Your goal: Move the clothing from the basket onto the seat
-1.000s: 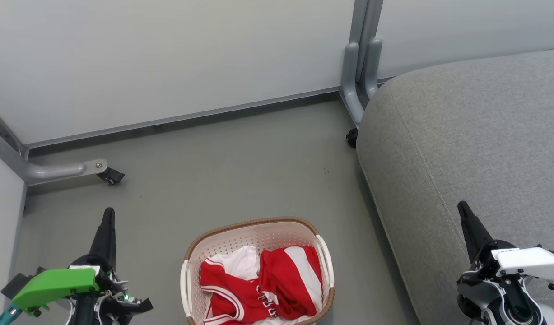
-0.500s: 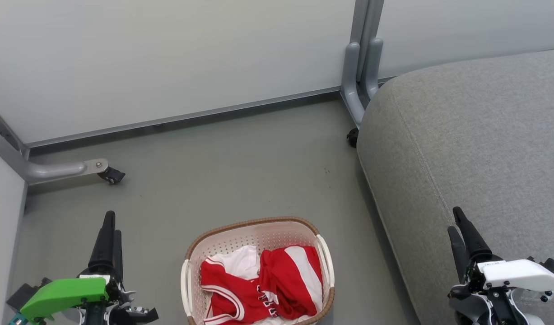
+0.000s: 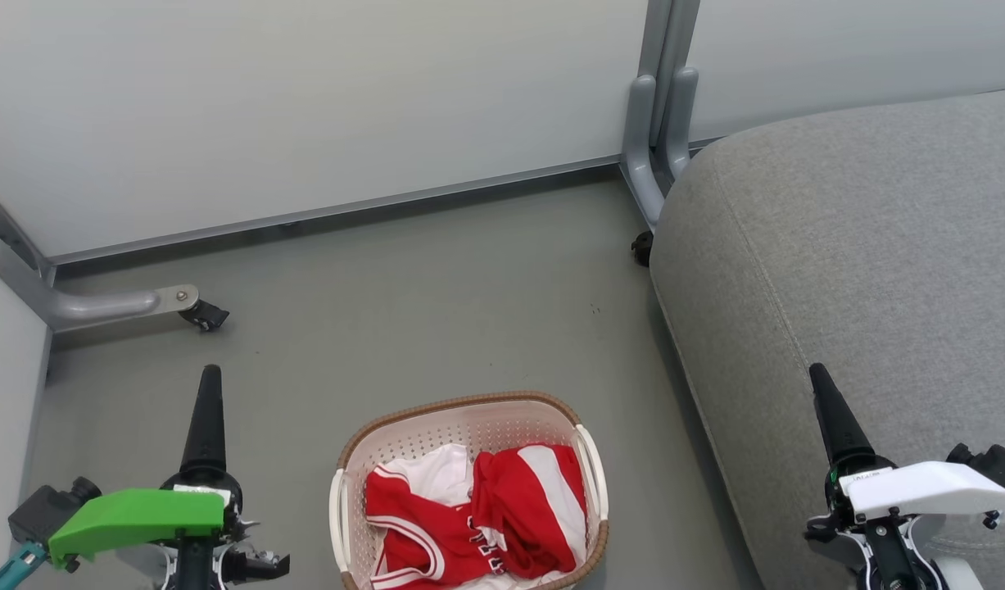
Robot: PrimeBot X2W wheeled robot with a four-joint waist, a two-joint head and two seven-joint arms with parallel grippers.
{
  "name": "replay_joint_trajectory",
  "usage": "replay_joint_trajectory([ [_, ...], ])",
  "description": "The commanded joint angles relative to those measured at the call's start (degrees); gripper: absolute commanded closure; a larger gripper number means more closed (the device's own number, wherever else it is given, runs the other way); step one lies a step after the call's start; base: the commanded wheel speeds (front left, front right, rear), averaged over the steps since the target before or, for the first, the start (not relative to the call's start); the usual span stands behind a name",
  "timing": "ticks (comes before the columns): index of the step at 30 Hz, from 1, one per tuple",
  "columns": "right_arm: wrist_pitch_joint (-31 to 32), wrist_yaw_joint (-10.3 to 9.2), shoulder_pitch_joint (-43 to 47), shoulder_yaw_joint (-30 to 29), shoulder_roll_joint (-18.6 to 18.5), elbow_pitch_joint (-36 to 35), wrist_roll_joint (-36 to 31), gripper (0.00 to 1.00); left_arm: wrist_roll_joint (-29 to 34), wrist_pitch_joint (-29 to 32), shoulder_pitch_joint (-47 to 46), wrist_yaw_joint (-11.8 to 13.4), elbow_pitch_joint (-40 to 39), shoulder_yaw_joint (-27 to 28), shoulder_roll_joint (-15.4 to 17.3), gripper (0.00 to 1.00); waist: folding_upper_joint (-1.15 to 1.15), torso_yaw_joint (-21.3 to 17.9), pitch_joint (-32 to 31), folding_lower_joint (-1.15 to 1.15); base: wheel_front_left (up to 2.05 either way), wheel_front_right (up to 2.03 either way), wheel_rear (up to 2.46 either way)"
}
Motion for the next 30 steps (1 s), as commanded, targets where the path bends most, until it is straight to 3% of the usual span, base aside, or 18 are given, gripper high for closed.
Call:
replay_joint_trajectory([
  [1, -0.7, 0.02, -0.2, 0.3, -0.5, -1.4, -2.4, 0.0, 2.6, -0.6, -0.3, 0.1, -1.4, -0.4, 0.4, 0.0, 0.0, 0.0, 0.0, 0.0, 0.0, 0.0, 0.0],
  [20, -4.6, 0.02, 0.5, 3.4, -0.6, -3.5, -20.9, 0.0, 26.2, -4.5, 0.2, 2.5, -3.1, -6.1, 0.5, 0.0, 0.0, 0.5, 0.1, 0.0, 0.0, 0.0, 0.0],
  [30, -6.4, 0.02, 0.9, 4.4, -0.6, -3.4, -28.2, 0.0, 35.0, -6.2, 0.7, 3.6, -2.8, -8.1, 0.5, 0.0, 0.0, 0.8, 0.1, 0.0, 0.0, 0.0, 0.0],
])
